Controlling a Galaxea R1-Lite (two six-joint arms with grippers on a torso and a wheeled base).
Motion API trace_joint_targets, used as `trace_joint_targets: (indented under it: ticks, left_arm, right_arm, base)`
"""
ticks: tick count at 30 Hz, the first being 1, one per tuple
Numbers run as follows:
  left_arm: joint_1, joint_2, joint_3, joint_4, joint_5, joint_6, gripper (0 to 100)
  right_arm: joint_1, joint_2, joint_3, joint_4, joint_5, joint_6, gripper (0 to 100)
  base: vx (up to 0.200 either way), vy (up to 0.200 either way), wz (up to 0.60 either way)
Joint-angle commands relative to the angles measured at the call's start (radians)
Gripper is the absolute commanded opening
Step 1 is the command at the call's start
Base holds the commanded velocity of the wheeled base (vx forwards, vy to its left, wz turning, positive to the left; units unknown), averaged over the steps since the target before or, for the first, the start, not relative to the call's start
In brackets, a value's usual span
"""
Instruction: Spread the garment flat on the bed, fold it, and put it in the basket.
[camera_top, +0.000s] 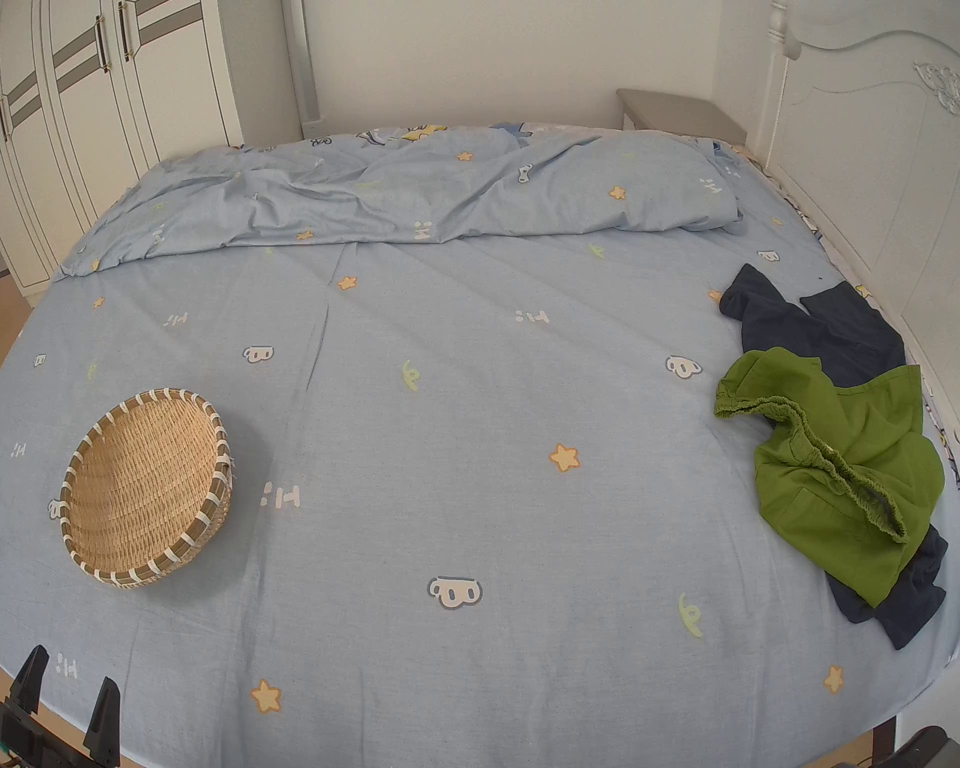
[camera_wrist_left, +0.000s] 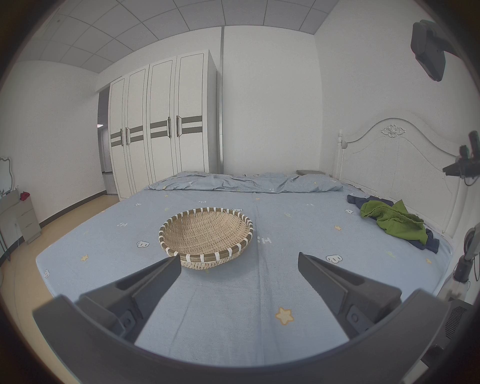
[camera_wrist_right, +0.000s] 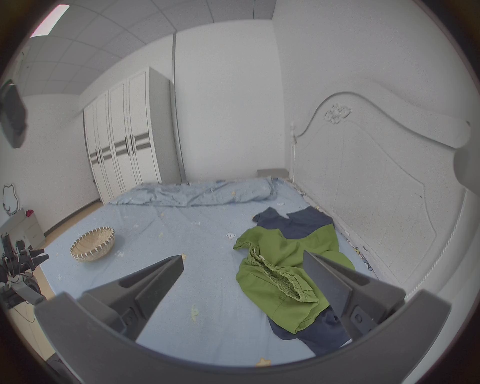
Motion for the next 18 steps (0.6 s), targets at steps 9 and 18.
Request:
trace_joint_targets:
  ticks: [9, 18]
  left_arm:
    - [0.0, -0.015, 0.018, -0.001, 0.0, -0.001, 100]
    - [0.0, -0.015, 0.018, 0.001, 0.0, -0.001, 100]
  right_arm:
    - [0.013, 0.993, -0.457, 0.053, -0.066, -0.051, 100]
    - [0.039, 1.219, -0.515, 0.033, -0.146, -0.051, 100]
  base:
    - [0.0, 0.0, 0.0]
    - [0.0, 0.0, 0.0]
